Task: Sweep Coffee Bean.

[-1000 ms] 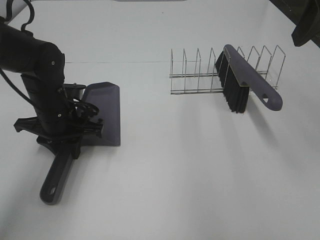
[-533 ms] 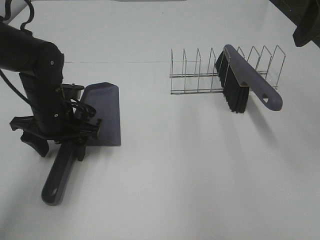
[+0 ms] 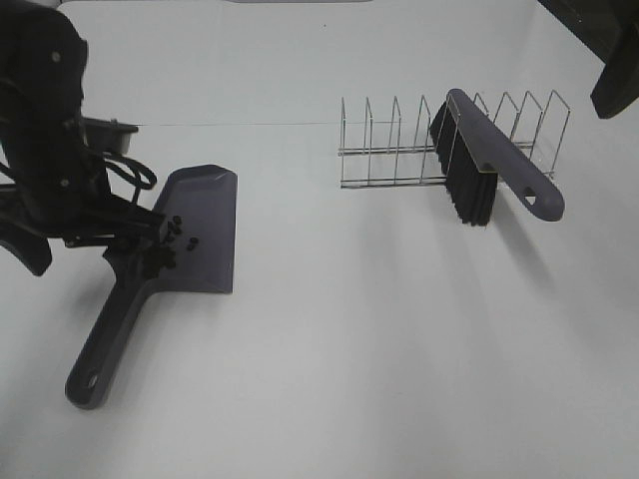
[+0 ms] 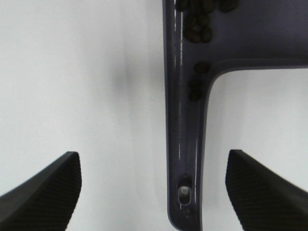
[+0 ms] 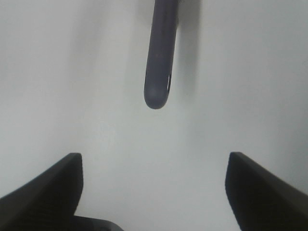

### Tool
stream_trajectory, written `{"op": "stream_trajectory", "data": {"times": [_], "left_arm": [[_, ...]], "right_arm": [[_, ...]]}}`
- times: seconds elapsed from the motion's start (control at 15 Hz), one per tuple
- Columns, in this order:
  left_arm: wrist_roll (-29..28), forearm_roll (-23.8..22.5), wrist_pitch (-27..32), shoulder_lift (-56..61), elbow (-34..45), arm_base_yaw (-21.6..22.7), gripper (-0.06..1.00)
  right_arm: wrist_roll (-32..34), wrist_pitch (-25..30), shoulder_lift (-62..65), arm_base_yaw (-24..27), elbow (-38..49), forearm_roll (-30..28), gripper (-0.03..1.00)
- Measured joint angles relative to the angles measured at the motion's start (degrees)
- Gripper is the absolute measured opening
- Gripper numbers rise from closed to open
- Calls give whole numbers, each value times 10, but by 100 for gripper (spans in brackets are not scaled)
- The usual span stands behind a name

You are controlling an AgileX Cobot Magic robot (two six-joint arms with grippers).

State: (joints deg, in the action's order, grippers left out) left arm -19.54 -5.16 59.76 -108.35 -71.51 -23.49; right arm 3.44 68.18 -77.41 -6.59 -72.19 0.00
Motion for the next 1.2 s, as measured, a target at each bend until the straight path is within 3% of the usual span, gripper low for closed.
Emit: {"op": "stream_trajectory", "data": {"times": [0.27,0.33,0.6,0.93,1.2], "left_arm": [[0,-2,14,119,0,0,75],[-3,-10,24,175,0,0,75],[-27,-34,42,259,10,0,75],[-55,-92,44,473,176,0,75],[-54,-62,44,686,273,0,75]], "right_arm": [[-5,-9,58,0,84,0,77],[-10,-21,120,0,137,0,77],[-11,-21,234,0,206,0,77],[-14,3,436,0,284,0,77],[-14,17,532,0,298,0,77]]}}
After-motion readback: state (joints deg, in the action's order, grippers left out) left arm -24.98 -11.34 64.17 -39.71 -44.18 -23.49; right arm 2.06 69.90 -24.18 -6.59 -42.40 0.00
